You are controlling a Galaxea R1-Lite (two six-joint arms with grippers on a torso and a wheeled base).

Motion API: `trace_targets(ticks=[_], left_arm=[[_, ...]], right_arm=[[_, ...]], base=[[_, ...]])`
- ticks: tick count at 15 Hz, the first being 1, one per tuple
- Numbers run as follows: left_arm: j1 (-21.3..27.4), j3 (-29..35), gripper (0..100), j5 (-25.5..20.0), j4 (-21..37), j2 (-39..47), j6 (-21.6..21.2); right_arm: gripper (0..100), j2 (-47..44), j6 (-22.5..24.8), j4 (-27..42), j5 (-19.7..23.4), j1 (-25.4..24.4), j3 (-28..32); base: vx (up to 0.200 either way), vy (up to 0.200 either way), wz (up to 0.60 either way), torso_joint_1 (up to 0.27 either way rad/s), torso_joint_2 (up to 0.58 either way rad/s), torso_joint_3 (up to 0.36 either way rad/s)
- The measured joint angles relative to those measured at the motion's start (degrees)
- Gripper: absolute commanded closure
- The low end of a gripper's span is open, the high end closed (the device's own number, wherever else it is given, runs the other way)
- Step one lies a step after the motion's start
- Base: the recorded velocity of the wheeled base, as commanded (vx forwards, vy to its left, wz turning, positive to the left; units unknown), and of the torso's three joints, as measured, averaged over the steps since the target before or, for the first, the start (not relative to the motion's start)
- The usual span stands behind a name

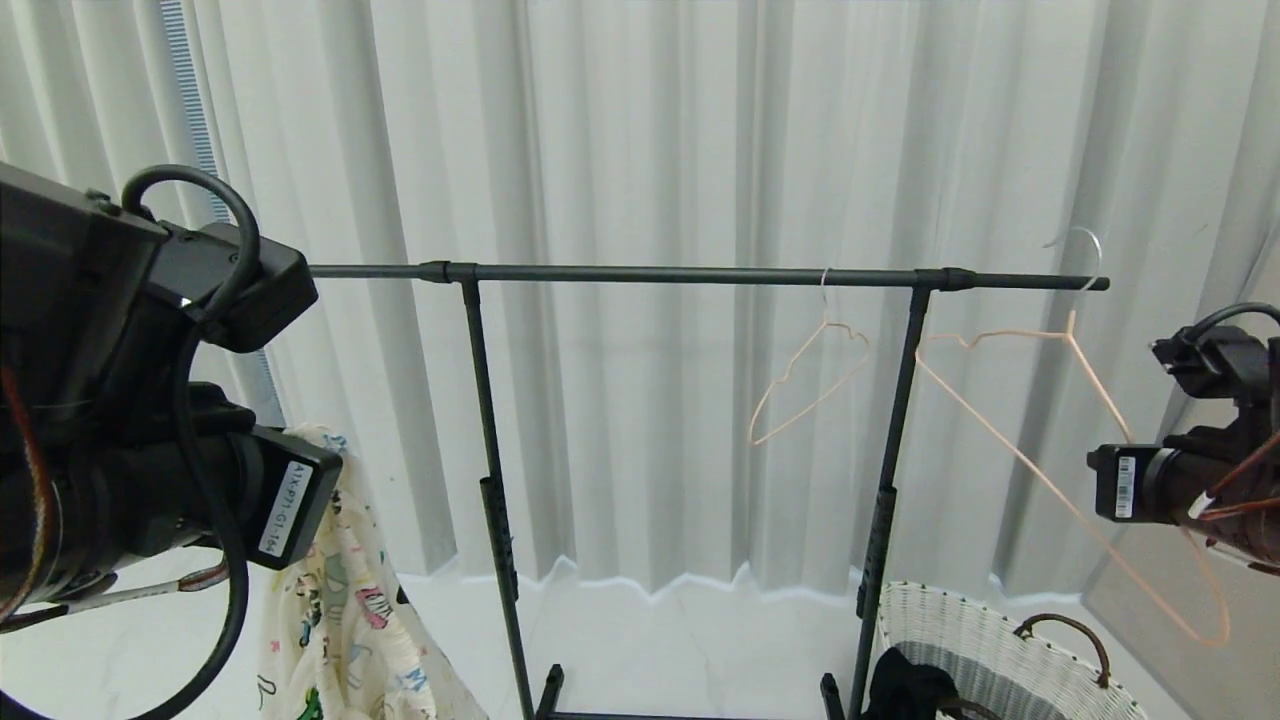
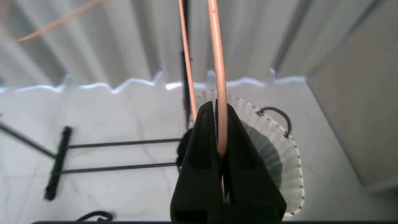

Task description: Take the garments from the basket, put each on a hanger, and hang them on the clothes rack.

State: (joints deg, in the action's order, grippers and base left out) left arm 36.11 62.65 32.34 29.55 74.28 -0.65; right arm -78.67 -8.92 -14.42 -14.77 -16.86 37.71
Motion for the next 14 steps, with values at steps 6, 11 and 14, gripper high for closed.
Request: trace_targets(ticks=[6,11,14], left_arm=[[-0.1,0.2,100,-1.1,-0.1,3.9,1.5],[-0.9,7.0,100,1.9,-0.9,13.0,10.9],[-2.6,7.8,100,2.3,-3.6,16.4,11.1]], right_arm=[[100,6.7,-5.9,2.4,0.8,-24.1,-4.2],[100,8.6,-13.4,2.6,0.9,-44.5,-4.5],[100,9.7,-14.1,2.2,1.1,-49.1,-4.4]], base=[[0.0,0.0,0.0,0.0,0.0,0.0],[0.0,0.0,0.0,0.0,0.0,0.0],[0.0,0.0,0.0,0.0,0.0,0.0]])
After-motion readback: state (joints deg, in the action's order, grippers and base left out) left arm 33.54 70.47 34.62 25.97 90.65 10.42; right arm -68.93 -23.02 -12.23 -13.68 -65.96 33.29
